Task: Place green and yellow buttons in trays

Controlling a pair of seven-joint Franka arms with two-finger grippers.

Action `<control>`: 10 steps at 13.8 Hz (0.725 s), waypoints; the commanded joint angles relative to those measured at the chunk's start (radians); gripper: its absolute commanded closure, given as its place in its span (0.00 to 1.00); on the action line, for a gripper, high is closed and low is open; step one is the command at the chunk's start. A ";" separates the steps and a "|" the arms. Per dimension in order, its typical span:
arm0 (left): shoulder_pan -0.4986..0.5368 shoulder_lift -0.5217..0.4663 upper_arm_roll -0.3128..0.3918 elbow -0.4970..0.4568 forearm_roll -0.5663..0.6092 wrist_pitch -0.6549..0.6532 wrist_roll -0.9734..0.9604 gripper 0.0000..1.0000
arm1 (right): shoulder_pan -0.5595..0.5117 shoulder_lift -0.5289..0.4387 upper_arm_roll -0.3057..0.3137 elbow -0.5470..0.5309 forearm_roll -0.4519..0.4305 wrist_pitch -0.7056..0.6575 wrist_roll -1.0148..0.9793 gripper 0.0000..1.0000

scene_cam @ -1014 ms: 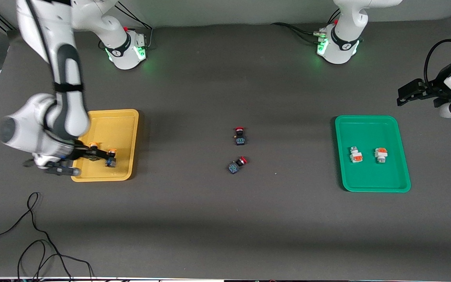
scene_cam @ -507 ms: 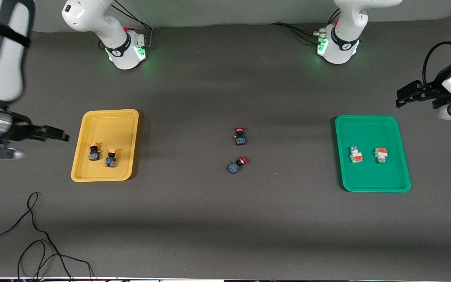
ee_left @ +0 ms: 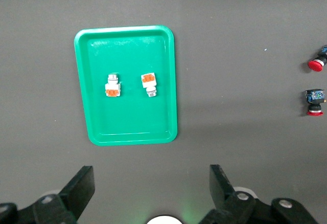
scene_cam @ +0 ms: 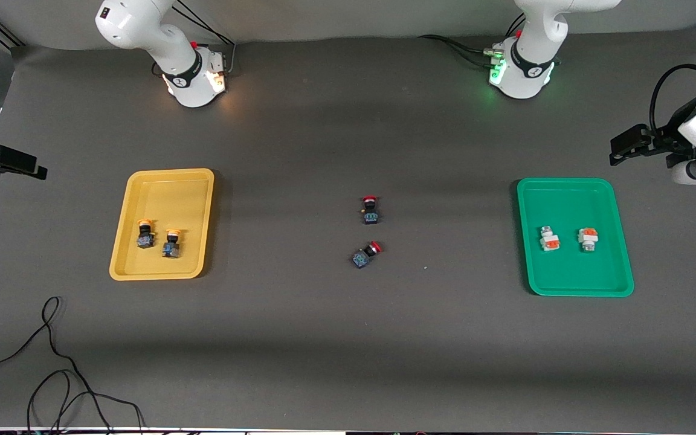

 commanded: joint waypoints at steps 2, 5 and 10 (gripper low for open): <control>-0.007 -0.019 0.003 -0.018 0.015 0.007 0.007 0.00 | 0.008 0.010 -0.005 0.011 -0.020 -0.028 0.027 0.01; -0.007 -0.018 0.003 -0.018 0.013 0.007 0.007 0.00 | 0.009 0.008 -0.002 0.011 -0.020 -0.034 0.036 0.00; -0.011 -0.016 0.003 -0.019 0.013 0.008 0.007 0.00 | -0.053 0.005 0.036 0.018 -0.020 -0.038 0.036 0.01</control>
